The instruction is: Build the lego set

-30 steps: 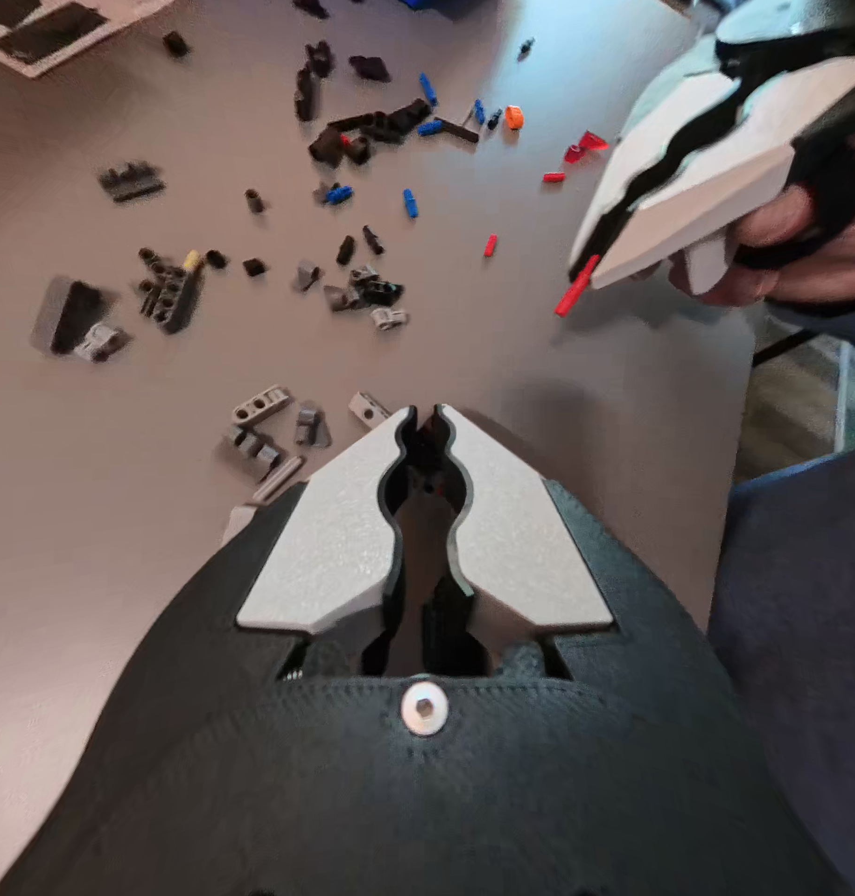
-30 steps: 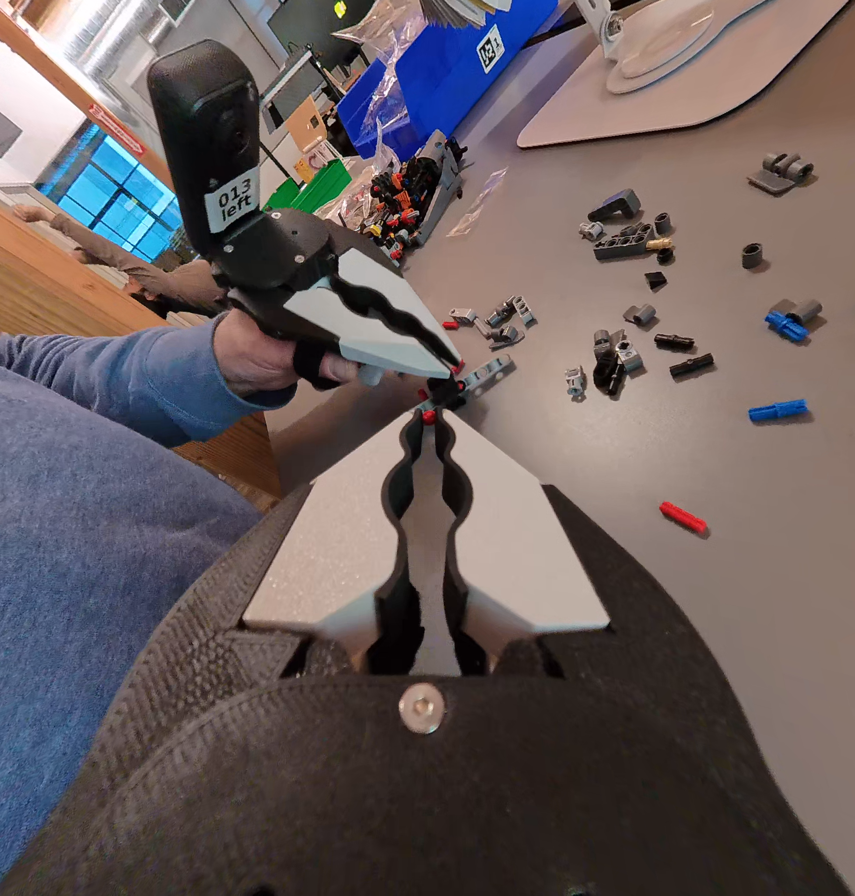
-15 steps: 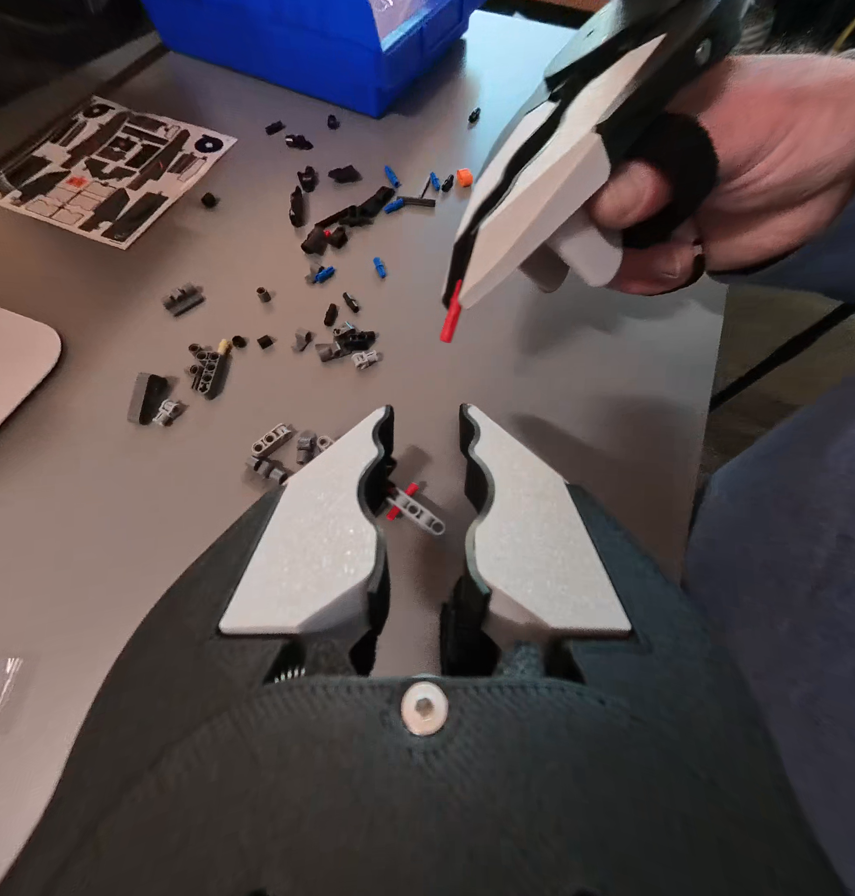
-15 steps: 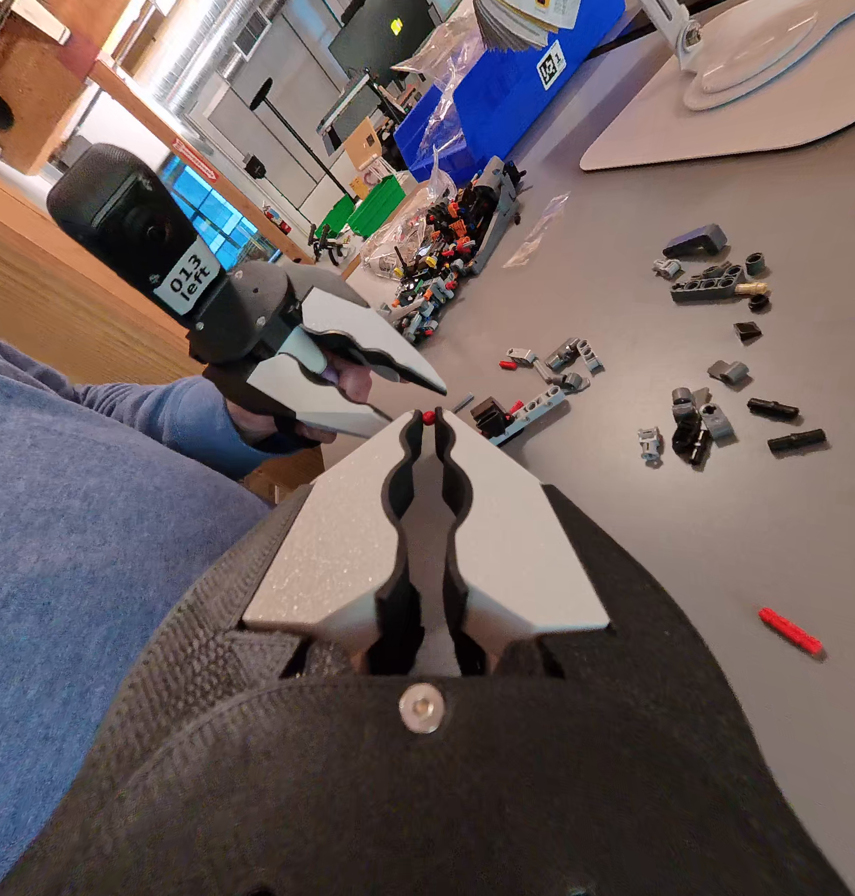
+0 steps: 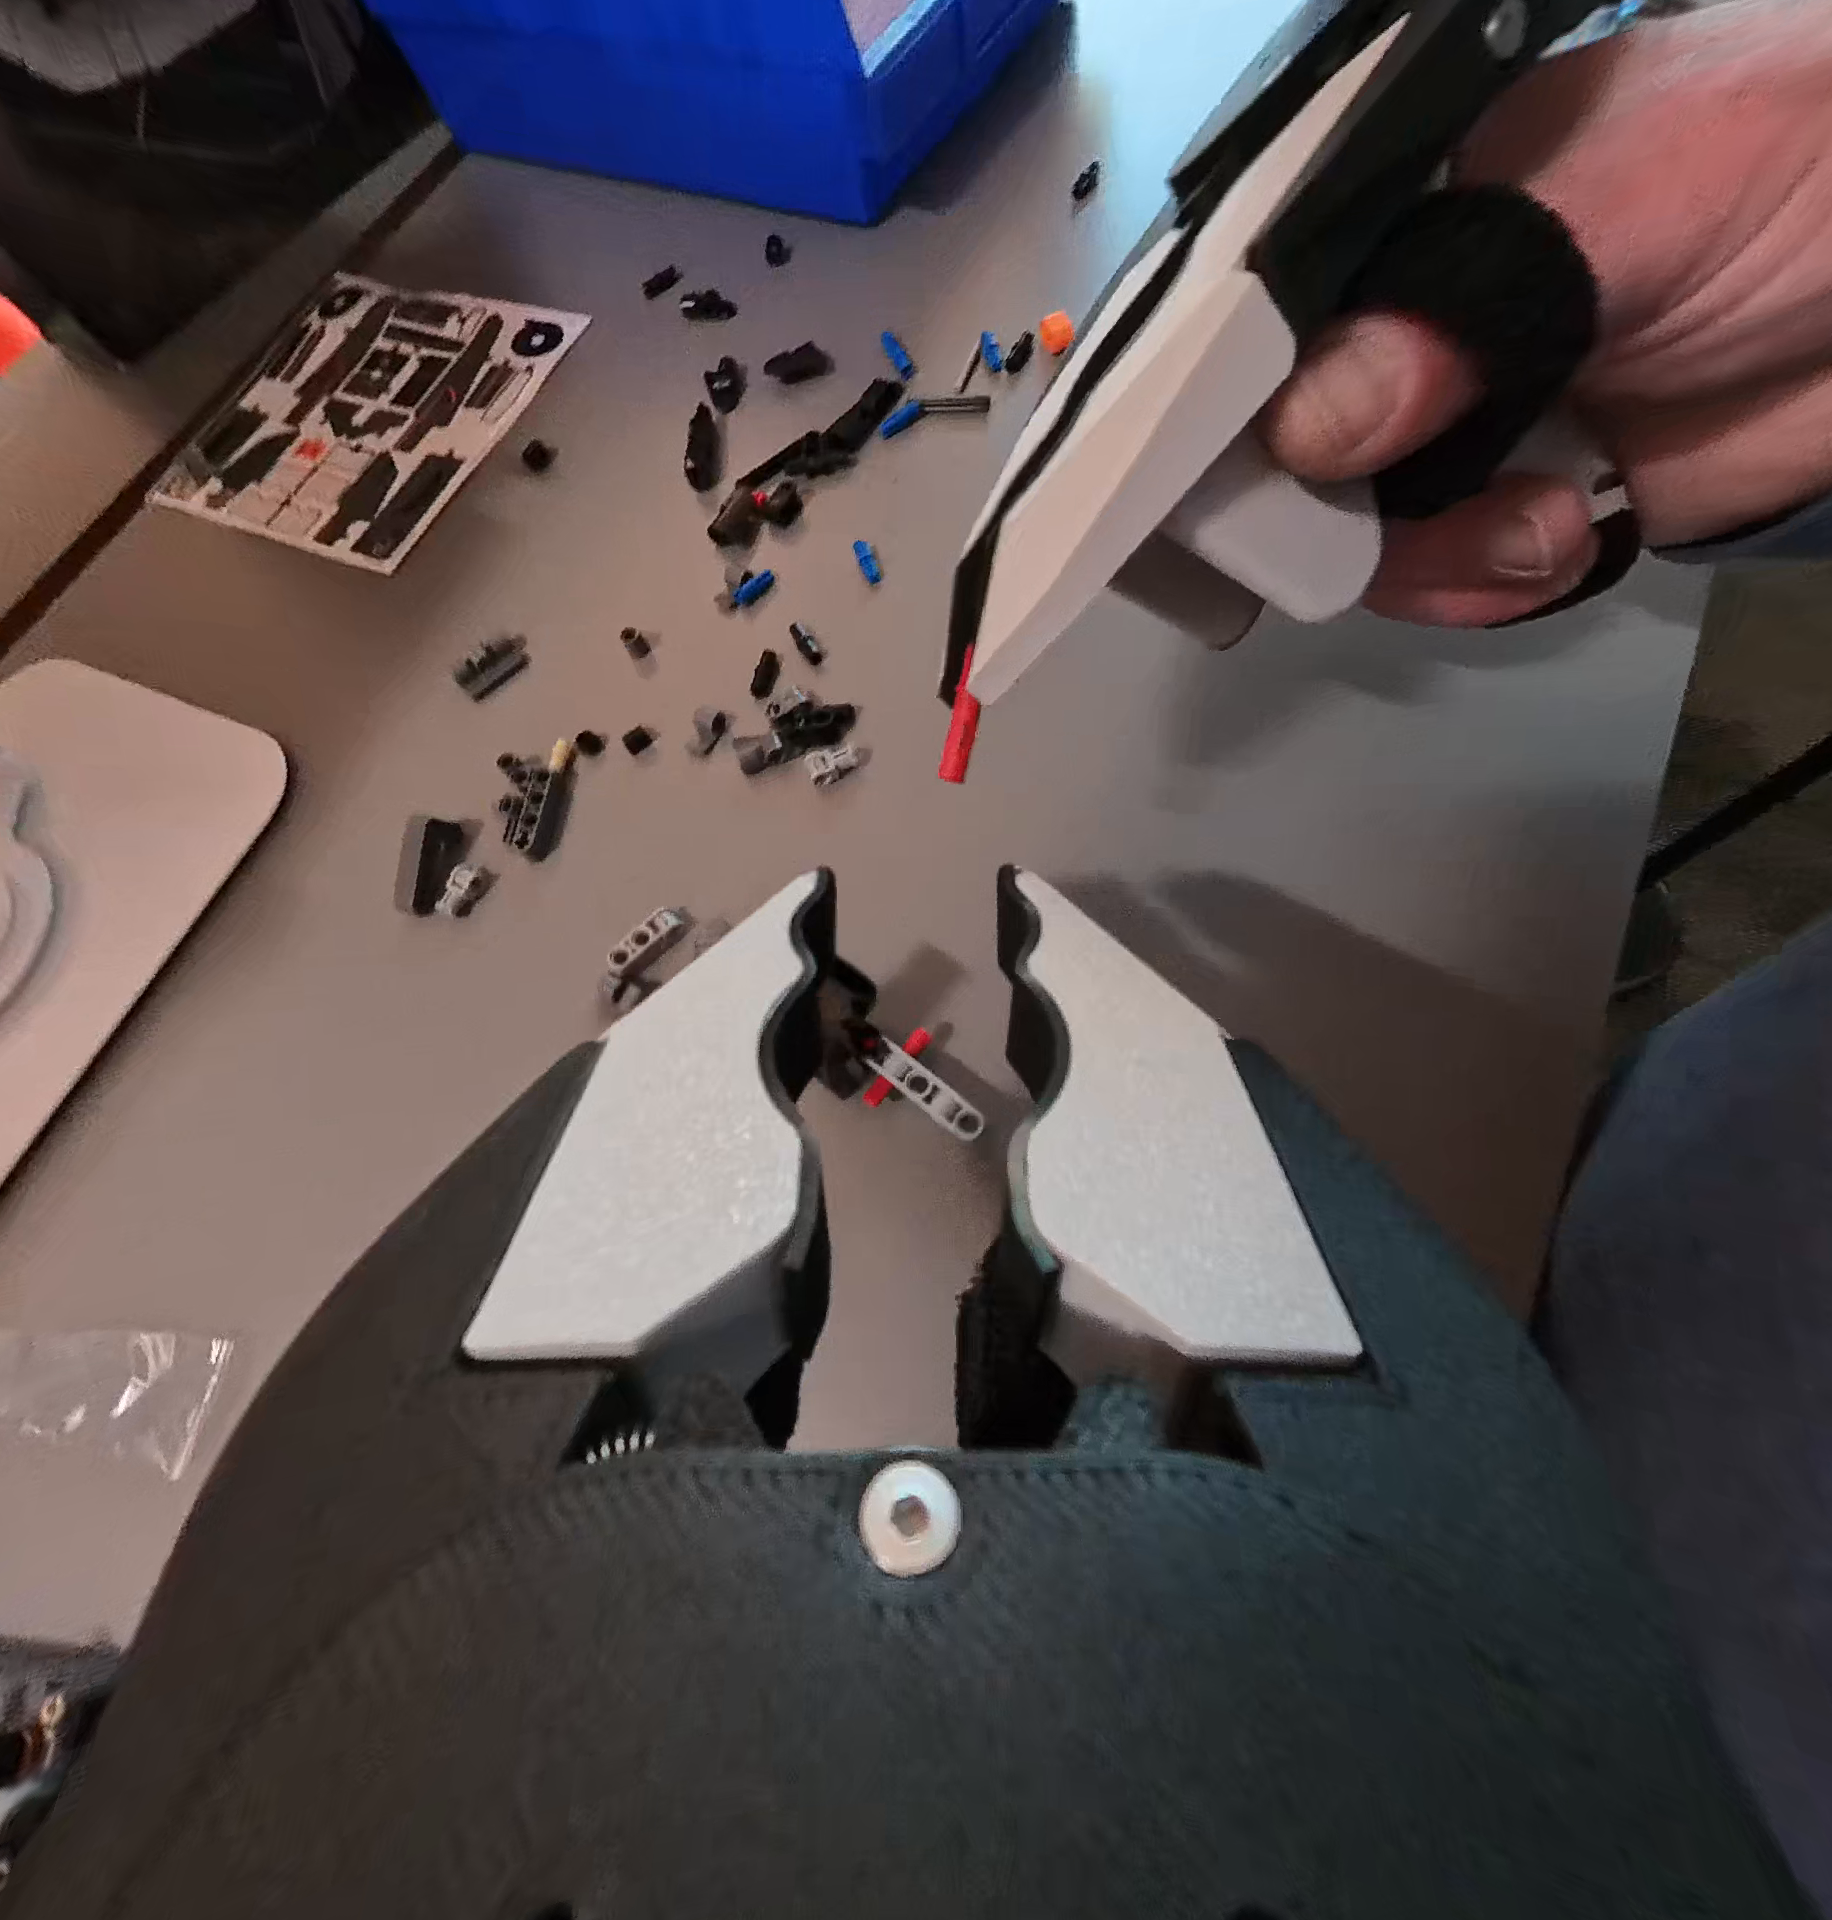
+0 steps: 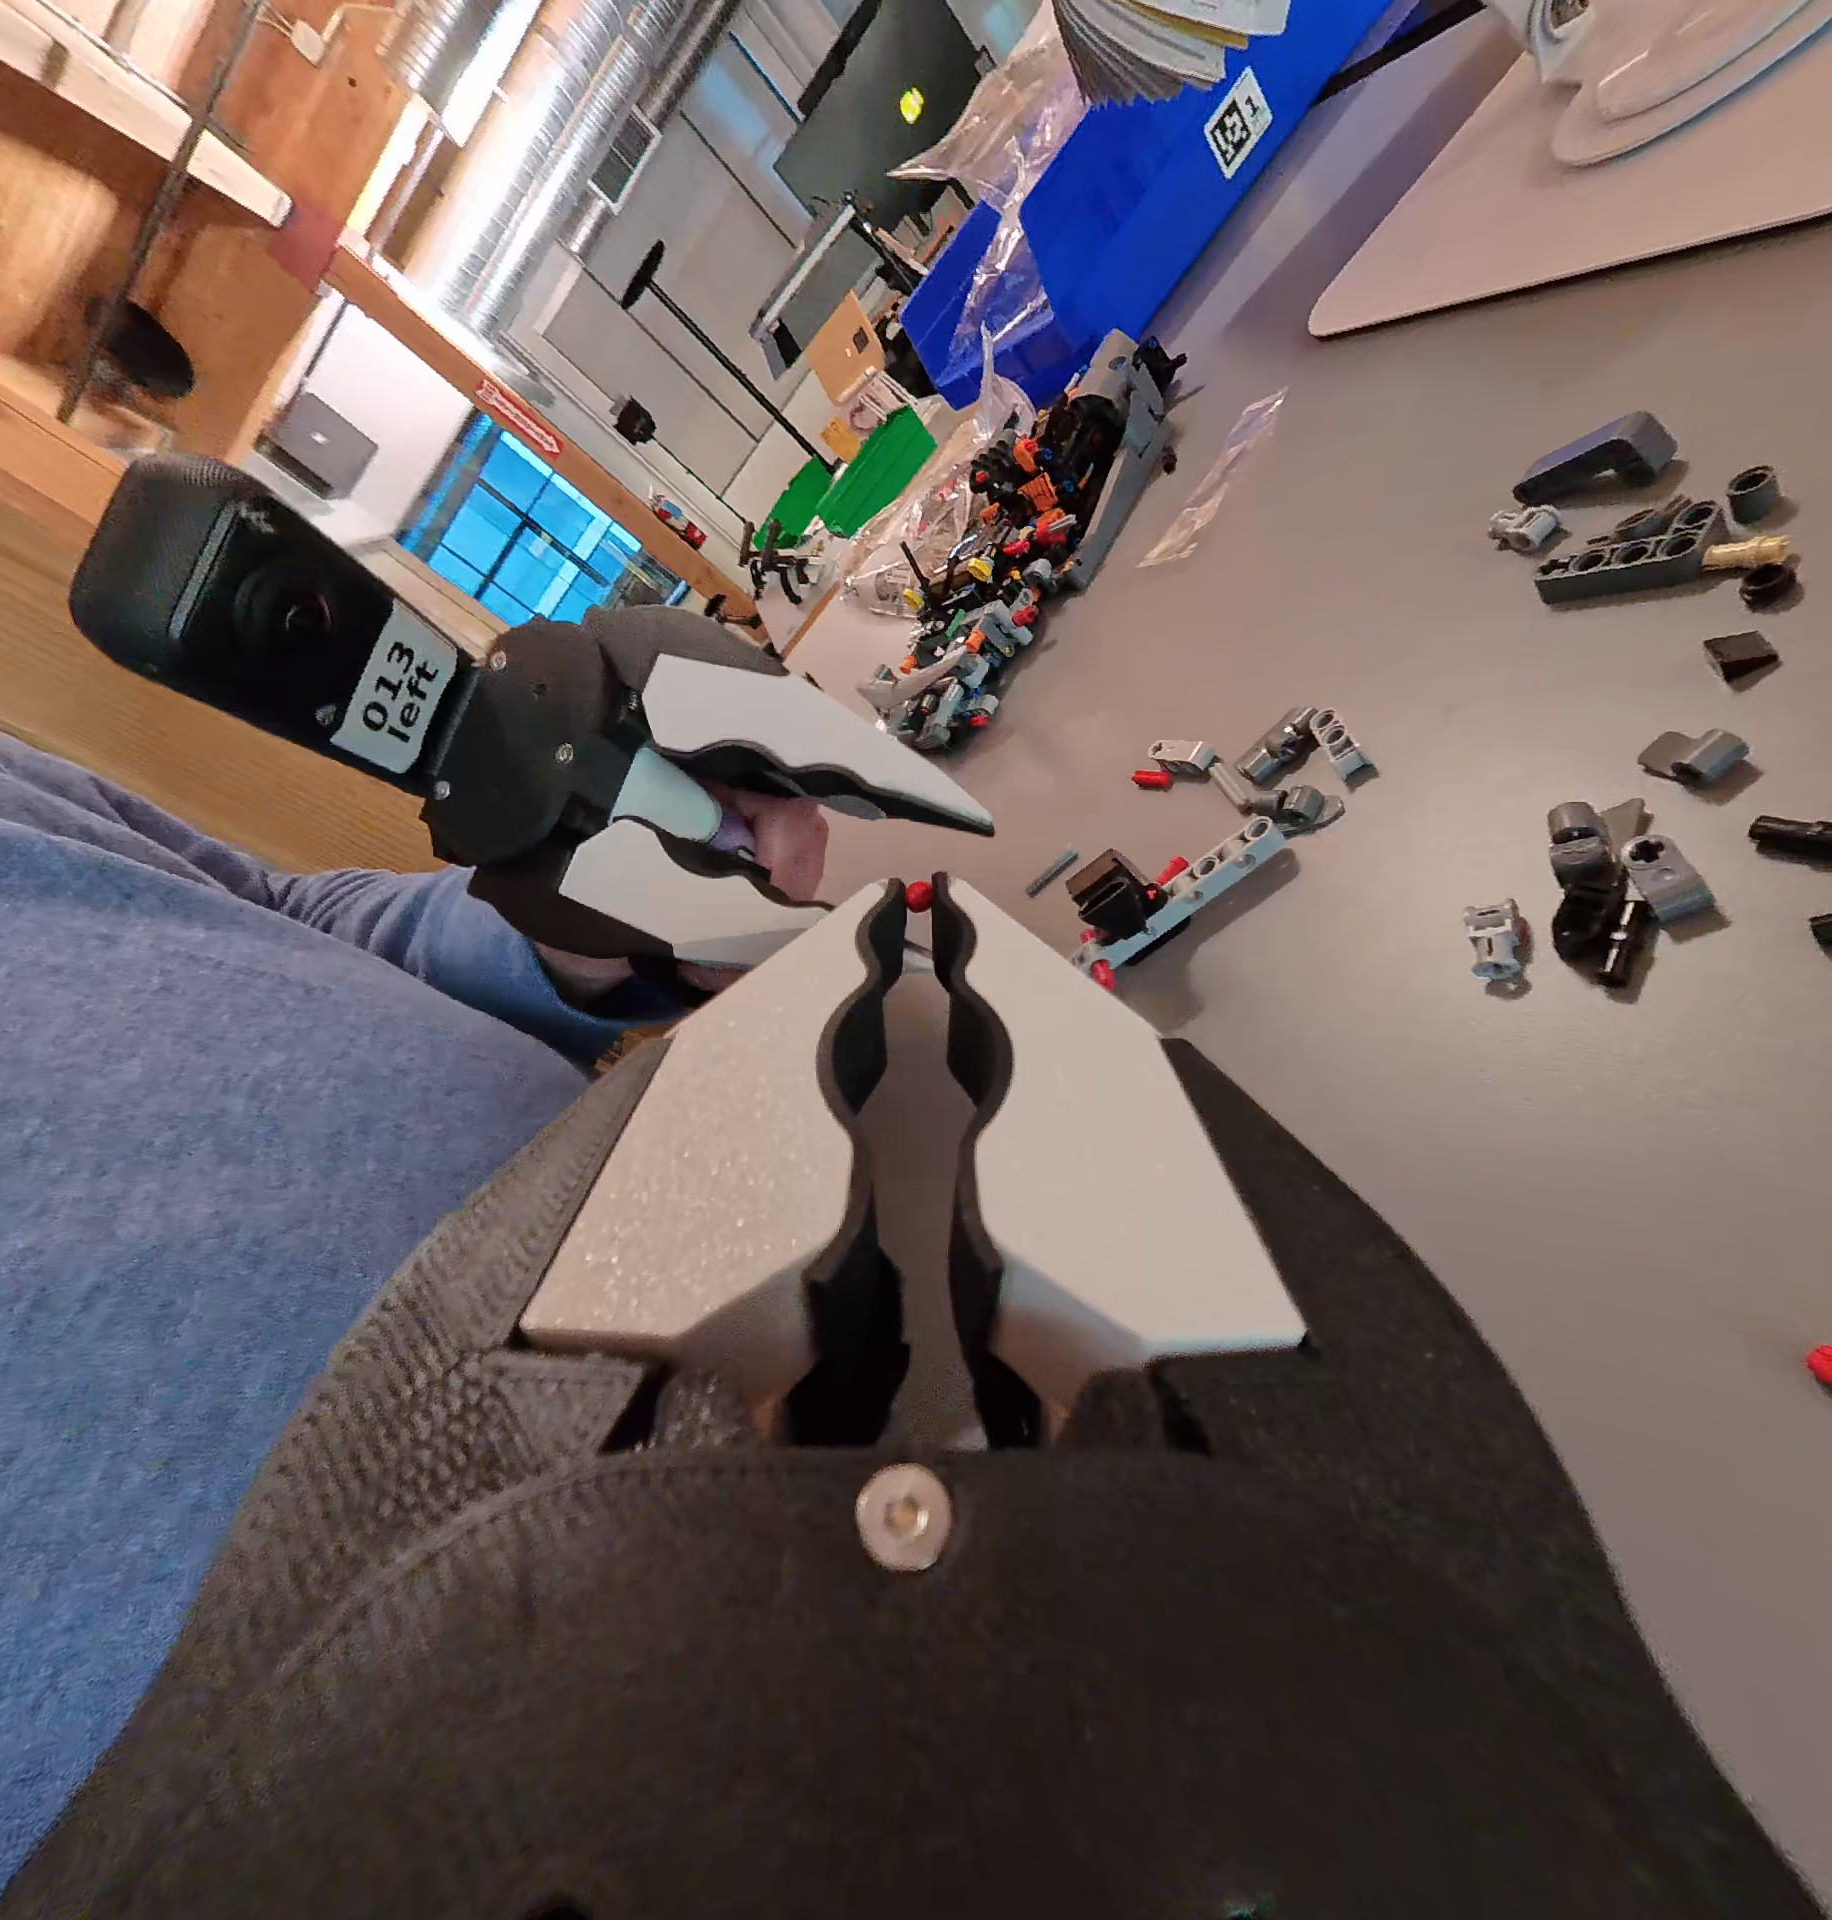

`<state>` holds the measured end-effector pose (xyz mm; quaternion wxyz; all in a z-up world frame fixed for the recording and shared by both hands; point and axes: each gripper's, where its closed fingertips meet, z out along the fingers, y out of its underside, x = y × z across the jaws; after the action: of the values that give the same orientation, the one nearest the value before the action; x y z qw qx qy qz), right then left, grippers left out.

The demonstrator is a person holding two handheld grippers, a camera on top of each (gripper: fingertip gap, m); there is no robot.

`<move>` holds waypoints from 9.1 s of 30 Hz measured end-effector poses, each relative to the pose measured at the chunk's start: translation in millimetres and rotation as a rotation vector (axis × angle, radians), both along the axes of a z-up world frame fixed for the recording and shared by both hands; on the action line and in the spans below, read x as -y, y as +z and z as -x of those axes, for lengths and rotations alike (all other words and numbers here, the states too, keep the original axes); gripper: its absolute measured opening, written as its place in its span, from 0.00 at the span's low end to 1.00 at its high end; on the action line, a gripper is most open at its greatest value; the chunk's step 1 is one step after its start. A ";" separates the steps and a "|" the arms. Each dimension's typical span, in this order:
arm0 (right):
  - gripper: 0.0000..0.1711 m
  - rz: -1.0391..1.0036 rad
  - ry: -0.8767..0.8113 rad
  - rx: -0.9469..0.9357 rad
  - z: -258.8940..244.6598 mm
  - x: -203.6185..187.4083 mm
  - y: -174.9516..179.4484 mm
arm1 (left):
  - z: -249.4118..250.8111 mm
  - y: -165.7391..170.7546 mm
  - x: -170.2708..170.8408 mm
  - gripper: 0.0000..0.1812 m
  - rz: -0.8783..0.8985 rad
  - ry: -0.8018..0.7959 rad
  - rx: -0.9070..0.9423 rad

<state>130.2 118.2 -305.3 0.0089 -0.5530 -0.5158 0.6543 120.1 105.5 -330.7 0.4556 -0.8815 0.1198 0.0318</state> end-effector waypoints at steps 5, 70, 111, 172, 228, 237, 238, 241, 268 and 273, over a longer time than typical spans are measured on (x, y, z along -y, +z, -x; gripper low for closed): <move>0.01 -0.024 0.020 0.018 -3.0 3.5 -2.9 | -13.4 9.0 -4.3 0.12 -0.035 -0.041 -0.003; 0.01 -0.321 0.098 -0.067 4.5 31.4 -1.5 | -17.2 12.5 11.0 0.09 -0.176 0.092 0.893; 0.00 0.053 0.015 0.067 -0.2 -20.5 -17.3 | -5.4 -51.5 0.2 0.22 0.167 -0.283 -0.030; 0.00 -0.107 0.062 0.151 7.1 -20.5 -28.6 | -2.1 -46.5 2.2 0.24 0.218 -0.002 0.057; 0.01 0.023 0.261 0.462 -7.8 -7.8 -82.0 | -25.1 -61.9 -11.1 0.13 -0.049 -0.465 -0.532; 0.01 -0.002 0.268 0.443 -7.9 -6.7 -82.9 | -26.3 -61.9 -11.2 0.13 -0.097 -0.439 -0.509; 0.00 -0.006 0.265 0.437 -8.5 -6.8 -82.7 | -26.8 -61.8 -11.2 0.13 -0.102 -0.436 -0.509; 0.01 -0.022 0.255 0.422 -9.2 -7.0 -82.7 | -27.4 -61.7 -11.2 0.13 -0.112 -0.427 -0.499; 0.00 0.014 0.400 0.474 -12.7 -4.3 -82.0 | -28.1 -61.6 -12.7 0.13 -0.151 -0.417 -0.534; 0.00 0.004 0.409 0.487 -13.2 -3.2 -83.4 | -28.2 -61.5 -12.7 0.13 -0.152 -0.415 -0.537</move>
<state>143.3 121.4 -388.7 -0.2478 -0.5782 -0.6019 0.4920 148.2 118.3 -392.3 0.4690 -0.7620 0.4095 0.1781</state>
